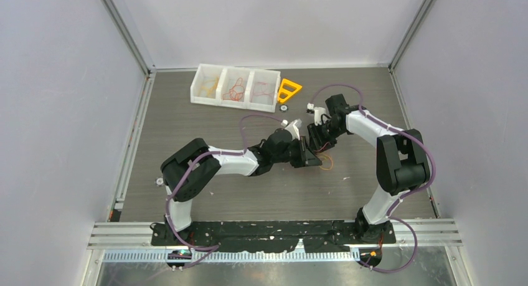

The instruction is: Untangle the cables

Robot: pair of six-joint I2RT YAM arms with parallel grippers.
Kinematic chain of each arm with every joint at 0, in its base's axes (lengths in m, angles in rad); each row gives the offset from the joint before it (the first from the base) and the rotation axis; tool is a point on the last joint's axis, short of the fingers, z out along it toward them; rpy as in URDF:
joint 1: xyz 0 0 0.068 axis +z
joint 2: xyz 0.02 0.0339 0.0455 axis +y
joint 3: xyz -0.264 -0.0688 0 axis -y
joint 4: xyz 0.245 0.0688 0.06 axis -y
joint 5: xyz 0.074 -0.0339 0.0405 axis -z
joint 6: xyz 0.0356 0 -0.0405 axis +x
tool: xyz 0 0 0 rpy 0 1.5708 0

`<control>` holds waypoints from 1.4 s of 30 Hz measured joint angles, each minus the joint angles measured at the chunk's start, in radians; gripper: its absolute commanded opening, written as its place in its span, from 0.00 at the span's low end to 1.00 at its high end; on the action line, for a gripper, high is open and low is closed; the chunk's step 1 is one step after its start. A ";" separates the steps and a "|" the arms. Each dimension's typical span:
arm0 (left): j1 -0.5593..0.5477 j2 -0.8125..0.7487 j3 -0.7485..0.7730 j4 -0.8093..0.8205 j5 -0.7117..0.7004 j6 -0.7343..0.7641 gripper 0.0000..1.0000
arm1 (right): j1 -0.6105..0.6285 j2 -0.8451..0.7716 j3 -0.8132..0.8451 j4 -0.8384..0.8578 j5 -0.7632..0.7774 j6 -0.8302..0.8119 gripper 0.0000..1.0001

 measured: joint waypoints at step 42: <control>0.652 -0.681 0.443 -0.972 0.471 0.923 0.00 | -0.063 0.056 0.043 -0.049 0.147 -0.163 0.46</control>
